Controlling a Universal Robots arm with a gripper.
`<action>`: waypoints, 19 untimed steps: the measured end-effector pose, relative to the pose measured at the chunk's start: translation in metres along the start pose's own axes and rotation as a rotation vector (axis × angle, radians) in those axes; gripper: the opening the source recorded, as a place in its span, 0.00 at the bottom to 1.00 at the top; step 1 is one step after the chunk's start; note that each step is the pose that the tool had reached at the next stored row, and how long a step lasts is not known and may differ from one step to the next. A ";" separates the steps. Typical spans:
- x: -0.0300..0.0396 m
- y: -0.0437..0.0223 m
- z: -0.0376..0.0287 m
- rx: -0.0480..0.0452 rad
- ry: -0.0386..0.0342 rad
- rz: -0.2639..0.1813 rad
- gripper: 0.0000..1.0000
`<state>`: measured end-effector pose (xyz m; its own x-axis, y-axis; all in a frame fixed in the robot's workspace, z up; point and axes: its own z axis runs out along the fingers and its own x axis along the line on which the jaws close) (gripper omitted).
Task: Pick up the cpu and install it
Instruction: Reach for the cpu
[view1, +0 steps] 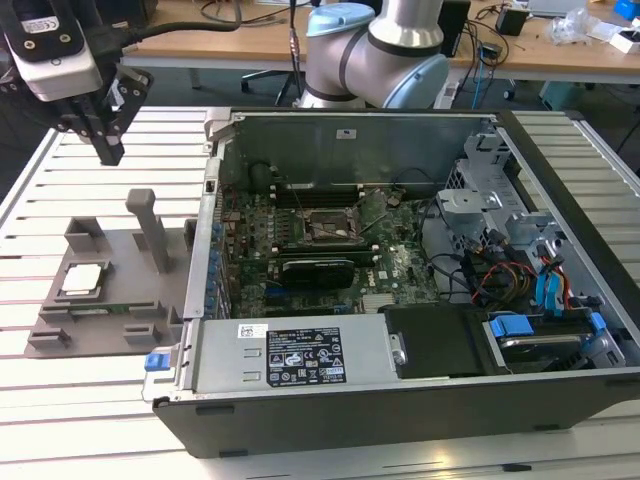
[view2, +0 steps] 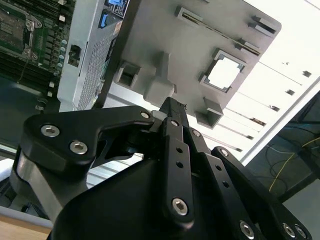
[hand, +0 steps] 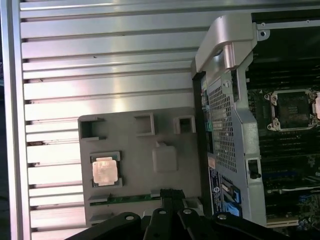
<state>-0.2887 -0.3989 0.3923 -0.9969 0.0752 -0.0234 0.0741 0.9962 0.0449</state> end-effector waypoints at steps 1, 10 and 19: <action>0.0016 -0.0001 0.0000 0.0001 0.0000 0.000 0.11; 0.0175 -0.0013 -0.0003 0.0001 0.0000 0.000 0.11; 0.0309 -0.0023 -0.0004 0.0001 0.0000 0.000 0.11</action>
<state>-0.3196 -0.3989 0.3919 -0.9969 0.0753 -0.0233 0.0742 0.9962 0.0448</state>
